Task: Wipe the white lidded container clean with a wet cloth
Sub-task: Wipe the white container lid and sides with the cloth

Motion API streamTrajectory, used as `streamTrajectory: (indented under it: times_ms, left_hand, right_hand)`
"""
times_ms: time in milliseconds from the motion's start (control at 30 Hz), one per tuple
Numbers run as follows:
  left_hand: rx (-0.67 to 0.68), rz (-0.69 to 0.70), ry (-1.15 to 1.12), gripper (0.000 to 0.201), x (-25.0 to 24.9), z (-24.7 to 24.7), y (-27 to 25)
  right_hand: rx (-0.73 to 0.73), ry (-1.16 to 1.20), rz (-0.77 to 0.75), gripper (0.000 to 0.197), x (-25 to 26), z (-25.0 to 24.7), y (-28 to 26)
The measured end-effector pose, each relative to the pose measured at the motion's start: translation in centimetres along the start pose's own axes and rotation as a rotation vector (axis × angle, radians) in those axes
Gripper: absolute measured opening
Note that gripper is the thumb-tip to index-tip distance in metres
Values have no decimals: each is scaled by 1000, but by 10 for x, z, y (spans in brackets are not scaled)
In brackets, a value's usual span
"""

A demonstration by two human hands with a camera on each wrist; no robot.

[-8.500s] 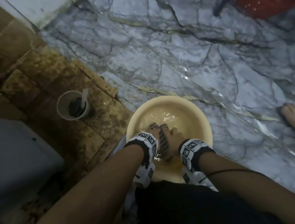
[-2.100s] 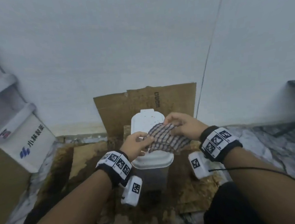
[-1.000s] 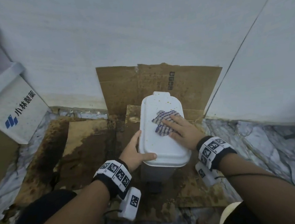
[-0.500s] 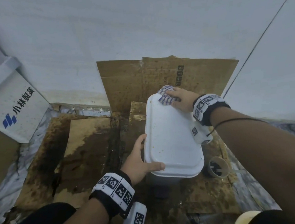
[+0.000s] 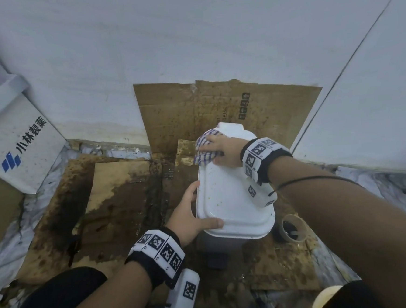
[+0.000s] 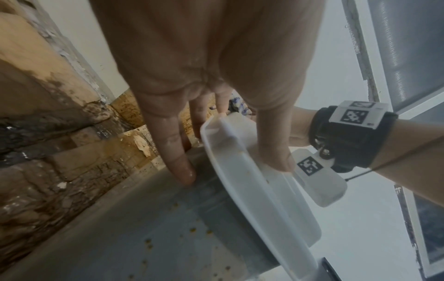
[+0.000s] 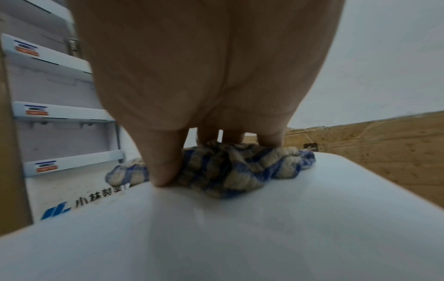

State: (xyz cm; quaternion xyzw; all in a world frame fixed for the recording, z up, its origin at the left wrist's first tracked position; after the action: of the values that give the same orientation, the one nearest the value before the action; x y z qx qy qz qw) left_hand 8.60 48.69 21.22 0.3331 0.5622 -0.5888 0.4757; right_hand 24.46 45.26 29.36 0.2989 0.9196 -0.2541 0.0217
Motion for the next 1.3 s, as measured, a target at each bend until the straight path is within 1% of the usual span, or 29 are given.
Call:
streamTrajectory:
  times_ms: [67, 133, 200, 267, 467, 533, 600, 700, 800, 867, 1000, 1067, 1100, 1133, 1200, 1233, 1300]
  left_hand:
    - [-11, -4, -29, 113, 0, 0, -1]
    - [-31, -22, -58, 123, 1, -1, -3]
    - [-45, -8, -88, 133, 2, -2, -5]
    - [-46, 12, -102, 138, 2, -1, -7]
    - [44, 21, -137, 150, -4, 6, -18]
    - [56, 22, -127, 146, -6, 8, -21]
    - [64, 18, -107, 135, -6, 10, -23]
    - [104, 40, -73, 131, -9, 16, -27]
    - [133, 91, -60, 103, -16, 21, -30]
    - [135, 110, -65, 94, -20, 24, -33]
    - [120, 115, -58, 96, -22, 25, -35]
    - [109, 108, -41, 96, -20, 25, -34]
    - [103, 101, -38, 93, -19, 25, -32]
    - [87, 86, -46, 87, -17, 23, -31]
    - [31, 51, -107, 73, -16, 20, -30]
    - [-3, 41, -126, 69, -16, 19, -29]
    - [-66, 57, -76, 65, -19, 18, -25]
  right_hand:
    - [12, -6, -40, 52, 18, 4, -13]
    - [13, 10, -88, 50, 37, 7, -29]
    - [1, 38, -110, 49, 53, 12, -48]
    - [-25, 66, -123, 49, 65, 15, -66]
    - [-59, 172, -143, 47, 85, 31, -110]
    - [-79, 224, -156, 46, 89, 38, -121]
    - [-87, 288, -157, 45, 89, 45, -130]
    - [-88, 375, -107, 44, 80, 59, -144]
    - [-135, 434, -64, 39, 67, 69, -157]
    - [-173, 501, -24, 37, 55, 74, -166]
    - [-266, 703, 68, 37, 26, 86, -188]
    - [-314, 749, 111, 43, 13, 93, -194]
    - [-341, 789, 146, 46, 6, 96, -195]
    - [-365, 865, 185, 47, -1, 100, -196]
    - [-402, 1091, 276, 41, -14, 114, -197]
    - [-413, 1207, 317, 36, -17, 121, -197]
    - [-442, 1369, 385, 31, -22, 133, -198]
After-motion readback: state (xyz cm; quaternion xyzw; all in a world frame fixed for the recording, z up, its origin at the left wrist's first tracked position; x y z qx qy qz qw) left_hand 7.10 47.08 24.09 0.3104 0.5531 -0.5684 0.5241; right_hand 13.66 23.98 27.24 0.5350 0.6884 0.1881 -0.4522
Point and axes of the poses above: each hand's wrist, its own y-axis towards the middle knuckle, its own z-axis out of the palm, x = y × z, the point moved 10 cm from there along y, towards the middle knuckle, and after that the axes turned 12 degrees about -y, right-handed, at the moved point
